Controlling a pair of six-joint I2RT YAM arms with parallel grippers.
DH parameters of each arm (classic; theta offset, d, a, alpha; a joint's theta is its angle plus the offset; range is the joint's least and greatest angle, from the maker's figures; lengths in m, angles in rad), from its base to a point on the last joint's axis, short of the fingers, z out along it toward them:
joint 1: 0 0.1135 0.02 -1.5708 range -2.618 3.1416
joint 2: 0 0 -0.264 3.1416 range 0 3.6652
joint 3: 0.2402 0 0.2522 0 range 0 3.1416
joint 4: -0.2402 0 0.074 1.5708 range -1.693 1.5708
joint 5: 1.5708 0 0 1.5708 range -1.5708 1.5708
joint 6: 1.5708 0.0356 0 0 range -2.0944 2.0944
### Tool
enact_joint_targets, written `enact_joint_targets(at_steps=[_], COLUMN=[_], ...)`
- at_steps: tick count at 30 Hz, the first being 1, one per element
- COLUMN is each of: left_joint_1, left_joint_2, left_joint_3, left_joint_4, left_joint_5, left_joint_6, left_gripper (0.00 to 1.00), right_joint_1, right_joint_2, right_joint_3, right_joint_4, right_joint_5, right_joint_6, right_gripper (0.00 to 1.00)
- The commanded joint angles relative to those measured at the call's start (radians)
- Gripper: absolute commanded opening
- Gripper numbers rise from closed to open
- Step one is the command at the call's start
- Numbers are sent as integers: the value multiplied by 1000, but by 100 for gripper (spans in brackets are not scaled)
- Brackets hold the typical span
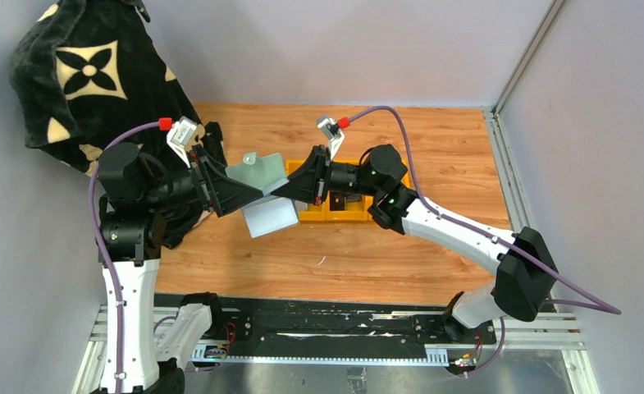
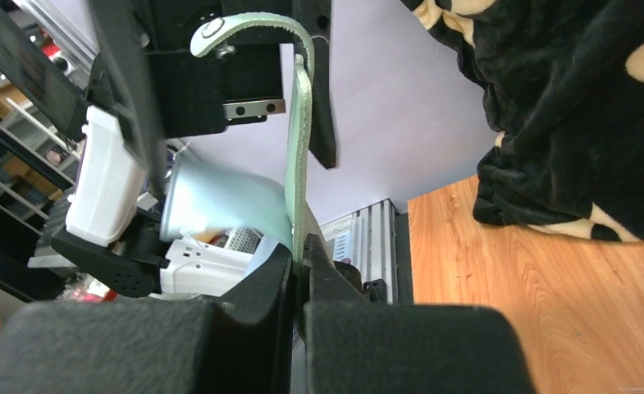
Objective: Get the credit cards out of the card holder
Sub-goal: Open the card holder at the center of the board.
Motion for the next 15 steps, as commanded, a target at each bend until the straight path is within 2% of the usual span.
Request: enact_joint_targets(at_steps=[1, 3, 8, 11, 15], left_joint_1=[-4, -3, -3, -5, -4], left_joint_2=[2, -5, -75, -88, -64], left_joint_3=[82, 90, 62, 40, 32], left_joint_4=[-136, -157, -178, -178, -170], left_joint_5=[-25, -8, -34, -96, -129], left_joint_6=[203, 251, 387, 419, 415], left_gripper=[91, 99, 99, 90, 69], right_joint_1=[-43, -54, -55, -47, -36], right_joint_2=[-6, 3, 24, 16, 14], right_joint_3=[24, 40, 101, 103, 96], right_joint_4=[18, -17, -109, -118, -97], right_joint_5=[-21, -23, -54, -64, -104], right_joint_6=[99, 131, 158, 144, 136], right_gripper=[0, 0, 0, 0, 0])
